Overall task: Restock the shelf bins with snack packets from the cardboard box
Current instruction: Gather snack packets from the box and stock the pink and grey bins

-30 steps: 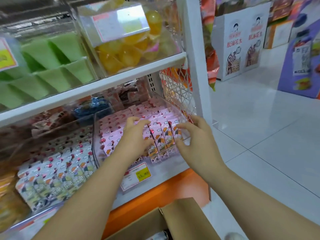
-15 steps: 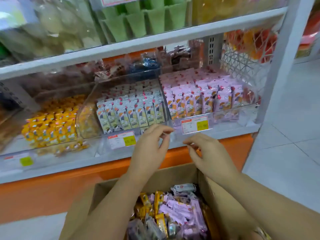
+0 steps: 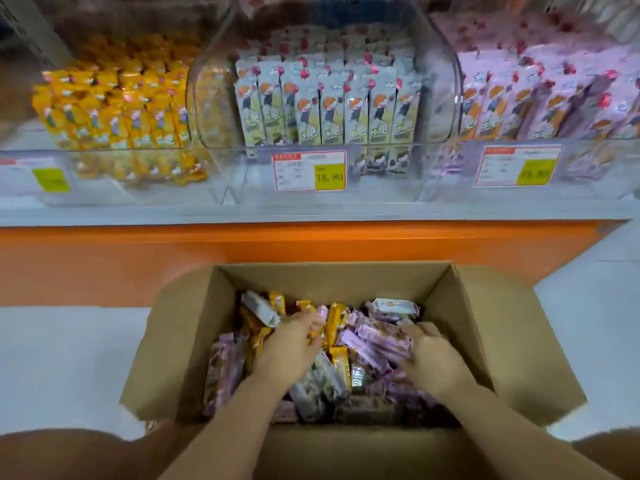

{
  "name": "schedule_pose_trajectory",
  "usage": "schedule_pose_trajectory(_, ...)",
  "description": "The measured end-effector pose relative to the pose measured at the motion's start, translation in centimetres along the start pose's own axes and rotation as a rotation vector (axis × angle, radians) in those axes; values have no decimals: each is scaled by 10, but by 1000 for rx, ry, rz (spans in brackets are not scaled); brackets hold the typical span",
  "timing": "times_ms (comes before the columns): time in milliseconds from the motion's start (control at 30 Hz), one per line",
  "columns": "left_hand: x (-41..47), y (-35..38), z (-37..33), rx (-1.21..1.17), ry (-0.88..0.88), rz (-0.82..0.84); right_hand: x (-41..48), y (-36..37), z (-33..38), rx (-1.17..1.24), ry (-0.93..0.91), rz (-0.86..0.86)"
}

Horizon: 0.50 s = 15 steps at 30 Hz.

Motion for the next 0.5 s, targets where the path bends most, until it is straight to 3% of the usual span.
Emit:
schedule_pose_trajectory(200, 17, 41, -1, 100, -32, 170, 20, 3, -7, 85, 104, 15)
schedule_pose_trajectory(500, 56, 84, -4, 295, -6, 375, 24, 6, -4, 165, 96, 16)
Point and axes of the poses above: each hand's wrist, its own x-axis towards the middle knuckle, its own y-axis out of the palm, z = x × y, the point moved 5 cm from there along x, towards the middle knuckle, and after that the axes turned 4 degrees about z, right-handed, at the moved point
